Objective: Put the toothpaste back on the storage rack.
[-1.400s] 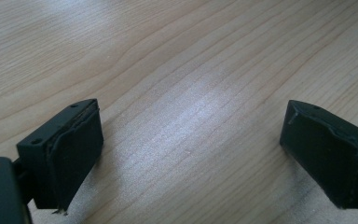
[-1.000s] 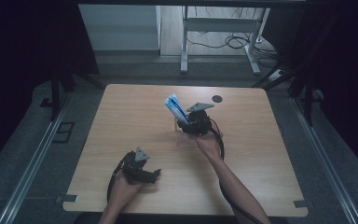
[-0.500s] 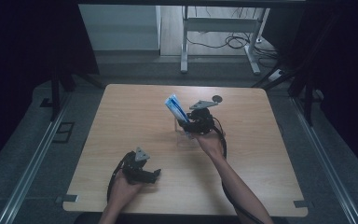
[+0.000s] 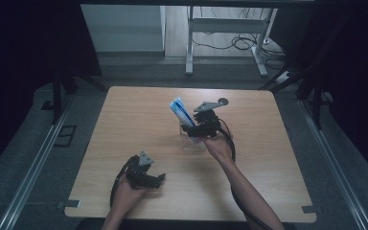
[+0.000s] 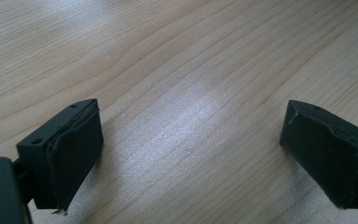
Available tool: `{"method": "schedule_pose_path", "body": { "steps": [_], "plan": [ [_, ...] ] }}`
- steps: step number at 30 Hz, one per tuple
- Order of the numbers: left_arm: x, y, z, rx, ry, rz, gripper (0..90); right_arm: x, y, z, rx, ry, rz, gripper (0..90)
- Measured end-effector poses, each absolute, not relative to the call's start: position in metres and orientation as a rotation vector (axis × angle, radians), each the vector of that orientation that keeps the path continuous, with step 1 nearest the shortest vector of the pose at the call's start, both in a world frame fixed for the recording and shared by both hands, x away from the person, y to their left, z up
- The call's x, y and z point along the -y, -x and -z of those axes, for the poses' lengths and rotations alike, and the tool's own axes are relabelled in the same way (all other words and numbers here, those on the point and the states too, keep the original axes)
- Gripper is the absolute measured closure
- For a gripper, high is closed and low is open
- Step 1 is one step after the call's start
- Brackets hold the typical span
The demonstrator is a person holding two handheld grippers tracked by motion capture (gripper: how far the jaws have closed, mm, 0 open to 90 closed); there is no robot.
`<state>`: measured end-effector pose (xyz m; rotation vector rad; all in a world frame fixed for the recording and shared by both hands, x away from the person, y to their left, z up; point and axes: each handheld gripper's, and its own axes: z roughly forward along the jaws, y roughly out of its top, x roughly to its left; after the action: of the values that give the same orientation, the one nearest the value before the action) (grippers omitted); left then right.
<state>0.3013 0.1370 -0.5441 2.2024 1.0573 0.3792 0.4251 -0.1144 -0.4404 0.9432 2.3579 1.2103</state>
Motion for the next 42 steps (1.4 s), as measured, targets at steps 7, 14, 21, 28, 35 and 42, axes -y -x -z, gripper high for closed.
{"method": "schedule_pose_path", "body": {
  "steps": [7, 14, 21, 28, 35, 42],
  "plan": [
    [-0.137, -0.301, 0.544, -1.058, -2.202, -0.379, 5.8, 0.115, -0.422, 0.435, -2.375, -0.902, -1.221, 22.5],
    [-0.137, -0.302, 0.544, -1.052, -2.205, -0.382, 5.8, 0.115, -0.418, 0.432, -2.395, -0.877, -1.225, 16.5],
    [-0.137, -0.301, 0.544, -1.056, -2.204, -0.381, 5.8, 0.117, -0.415, 0.431, -2.414, -0.863, -1.221, 13.7],
    [-0.137, -0.301, 0.544, -1.058, -2.202, -0.38, 5.8, 0.118, -0.412, 0.432, -2.437, -0.839, -1.204, 9.2],
    [-0.137, -0.301, 0.544, -1.055, -2.202, -0.381, 5.8, 0.12, -0.409, 0.433, -2.453, -0.824, -1.188, 4.3],
    [-0.137, -0.301, 0.544, -1.056, -2.2, -0.382, 5.8, 0.126, -0.404, 0.43, -2.448, -0.82, -1.202, 2.9]
  ]
}}
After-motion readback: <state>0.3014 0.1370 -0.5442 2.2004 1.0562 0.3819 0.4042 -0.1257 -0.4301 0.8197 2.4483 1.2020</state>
